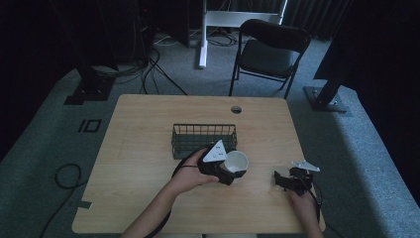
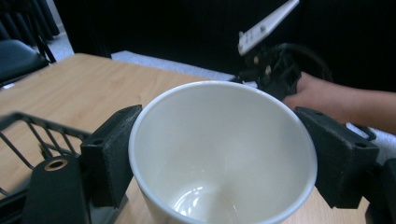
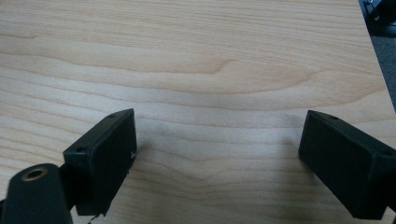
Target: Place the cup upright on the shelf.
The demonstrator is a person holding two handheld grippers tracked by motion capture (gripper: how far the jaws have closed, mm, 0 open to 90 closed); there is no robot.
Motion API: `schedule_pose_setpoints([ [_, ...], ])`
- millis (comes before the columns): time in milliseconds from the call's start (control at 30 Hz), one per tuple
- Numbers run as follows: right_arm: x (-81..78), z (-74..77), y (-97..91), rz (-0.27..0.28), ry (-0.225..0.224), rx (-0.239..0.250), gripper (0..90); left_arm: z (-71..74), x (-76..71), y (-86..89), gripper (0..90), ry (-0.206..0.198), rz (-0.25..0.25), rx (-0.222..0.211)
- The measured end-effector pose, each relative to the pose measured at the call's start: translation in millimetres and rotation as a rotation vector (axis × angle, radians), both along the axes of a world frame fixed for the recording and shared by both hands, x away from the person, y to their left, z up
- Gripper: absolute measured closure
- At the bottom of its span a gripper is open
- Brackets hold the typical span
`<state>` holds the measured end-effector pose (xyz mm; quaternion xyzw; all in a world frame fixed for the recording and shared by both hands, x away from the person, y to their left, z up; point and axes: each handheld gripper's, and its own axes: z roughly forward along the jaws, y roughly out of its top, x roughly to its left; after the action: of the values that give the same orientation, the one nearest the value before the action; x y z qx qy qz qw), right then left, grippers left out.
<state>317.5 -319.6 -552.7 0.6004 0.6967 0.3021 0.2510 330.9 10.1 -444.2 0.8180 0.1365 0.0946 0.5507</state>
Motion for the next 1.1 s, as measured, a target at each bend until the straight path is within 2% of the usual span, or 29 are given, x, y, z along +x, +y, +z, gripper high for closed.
schedule_pose_setpoints([
  [267, 0.1, -0.1, -0.2, 0.002, -0.002, -0.003, 10.8, 24.8, 5.2, 9.9, 19.8, -0.028, 0.037, -0.036],
  [500, 0.1, -0.1, -0.1, 0.001, -0.001, -0.001, 10.8, 41.8, 11.7, 18.7, 19.8, -0.059, 0.090, -0.033],
  [567, 0.1, 0.0, 0.0, 0.000, -0.001, -0.001, 10.8, 46.0, 14.4, 21.5, 19.8, -0.070, 0.133, -0.052],
  [633, 0.1, 0.0, -0.1, 0.001, -0.001, -0.001, 10.8, 49.4, 17.7, 25.0, 19.8, -0.071, 0.166, -0.055],
  [667, 0.1, -0.1, -0.1, 0.001, -0.001, -0.001, 10.8, 50.5, 19.3, 26.7, 19.8, -0.085, 0.196, -0.055],
  [700, 0.1, -0.1, -0.1, 0.001, -0.001, -0.001, 10.8, 51.5, 21.0, 28.7, 19.8, -0.092, 0.209, -0.039],
  [767, 0.1, -0.1, -0.1, 0.001, -0.001, -0.002, 10.8, 53.1, 24.1, 32.7, 19.8, -0.093, 0.254, -0.056],
  [900, 0.1, -0.1, -0.1, 0.000, -0.002, -0.001, 10.8, 55.9, 29.9, 40.4, 19.8, -0.094, 0.334, -0.061],
  [1033, 0.1, -0.1, 0.0, 0.000, -0.001, -0.001, 10.8, 56.2, 36.8, 48.2, 19.8, -0.084, 0.439, -0.091],
  [1100, 0.1, -0.1, 0.0, 0.000, -0.001, -0.001, 10.8, 55.7, 40.1, 52.0, 19.8, -0.070, 0.465, -0.085],
])
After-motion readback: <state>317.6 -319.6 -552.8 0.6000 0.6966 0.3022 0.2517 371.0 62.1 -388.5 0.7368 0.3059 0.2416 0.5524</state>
